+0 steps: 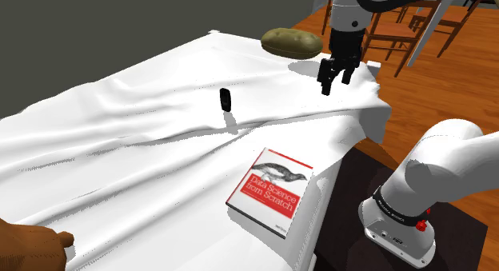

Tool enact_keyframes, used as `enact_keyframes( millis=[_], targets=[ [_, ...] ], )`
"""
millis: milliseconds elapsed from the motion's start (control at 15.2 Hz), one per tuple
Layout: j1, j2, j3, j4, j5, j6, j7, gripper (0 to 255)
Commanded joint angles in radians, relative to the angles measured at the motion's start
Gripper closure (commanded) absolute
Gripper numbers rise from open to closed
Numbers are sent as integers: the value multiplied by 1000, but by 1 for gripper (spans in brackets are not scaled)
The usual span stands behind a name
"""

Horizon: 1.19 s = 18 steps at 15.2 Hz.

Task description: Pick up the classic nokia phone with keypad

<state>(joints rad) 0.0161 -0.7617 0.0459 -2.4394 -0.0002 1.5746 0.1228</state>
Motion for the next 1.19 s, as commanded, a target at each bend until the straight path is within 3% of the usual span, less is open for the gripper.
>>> enact_keyframes(
  millis=[0, 594, 1122],
  targets=[
    [0, 0, 0, 0, 0, 0, 0, 0],
    [25, 356, 19, 172, -5, 192, -50, 0],
    [45, 666, 44, 406, -22, 276, -86, 0]
  ],
)
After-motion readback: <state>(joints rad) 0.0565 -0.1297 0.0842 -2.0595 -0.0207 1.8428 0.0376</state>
